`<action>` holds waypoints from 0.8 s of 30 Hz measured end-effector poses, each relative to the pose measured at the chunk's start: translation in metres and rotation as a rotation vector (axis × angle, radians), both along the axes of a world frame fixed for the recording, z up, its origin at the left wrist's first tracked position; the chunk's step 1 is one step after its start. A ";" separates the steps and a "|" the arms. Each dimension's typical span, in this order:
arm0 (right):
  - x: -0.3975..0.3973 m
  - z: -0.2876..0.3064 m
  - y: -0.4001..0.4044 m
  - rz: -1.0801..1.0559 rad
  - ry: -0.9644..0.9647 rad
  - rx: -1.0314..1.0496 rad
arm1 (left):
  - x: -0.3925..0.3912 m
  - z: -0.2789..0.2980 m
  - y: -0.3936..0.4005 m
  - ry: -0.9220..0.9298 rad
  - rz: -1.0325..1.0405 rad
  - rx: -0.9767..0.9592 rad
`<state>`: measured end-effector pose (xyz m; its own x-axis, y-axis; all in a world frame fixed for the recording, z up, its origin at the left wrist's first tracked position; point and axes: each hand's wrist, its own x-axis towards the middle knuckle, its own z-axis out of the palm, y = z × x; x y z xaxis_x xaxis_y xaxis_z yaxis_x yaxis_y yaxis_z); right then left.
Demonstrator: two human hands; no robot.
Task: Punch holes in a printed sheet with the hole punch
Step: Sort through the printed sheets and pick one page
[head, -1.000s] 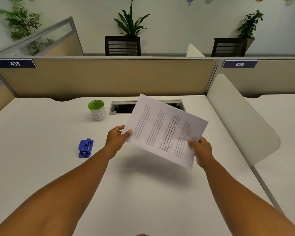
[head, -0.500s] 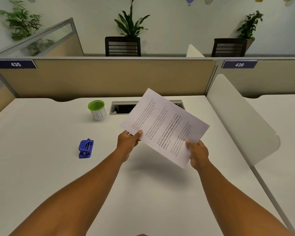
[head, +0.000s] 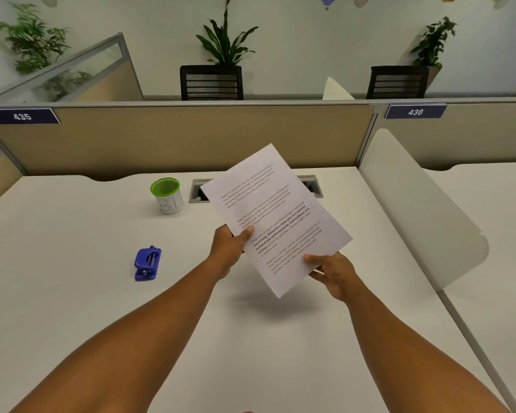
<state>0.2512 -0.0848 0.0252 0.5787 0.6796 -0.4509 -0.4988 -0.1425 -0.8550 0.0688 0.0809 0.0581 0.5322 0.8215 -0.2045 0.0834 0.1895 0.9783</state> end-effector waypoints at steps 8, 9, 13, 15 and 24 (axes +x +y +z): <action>0.013 0.001 -0.003 -0.078 -0.006 0.008 | -0.007 -0.003 0.015 0.086 -0.013 0.031; 0.014 0.000 -0.003 -0.069 -0.017 0.000 | -0.008 -0.004 0.017 0.101 -0.019 0.033; 0.019 -0.001 -0.002 -0.036 -0.081 -0.048 | -0.010 -0.005 0.025 0.141 -0.047 0.039; 0.020 -0.001 0.000 -0.010 -0.139 -0.082 | -0.010 -0.005 0.029 0.164 -0.063 0.049; 0.022 0.004 0.017 0.143 -0.267 -0.163 | -0.015 -0.017 0.039 0.287 -0.234 0.007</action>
<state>0.2735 -0.0678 0.0290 0.5946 0.6941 -0.4057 -0.2258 -0.3402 -0.9129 0.0533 0.1195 0.0411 0.6278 0.6862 -0.3675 0.3945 0.1266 0.9101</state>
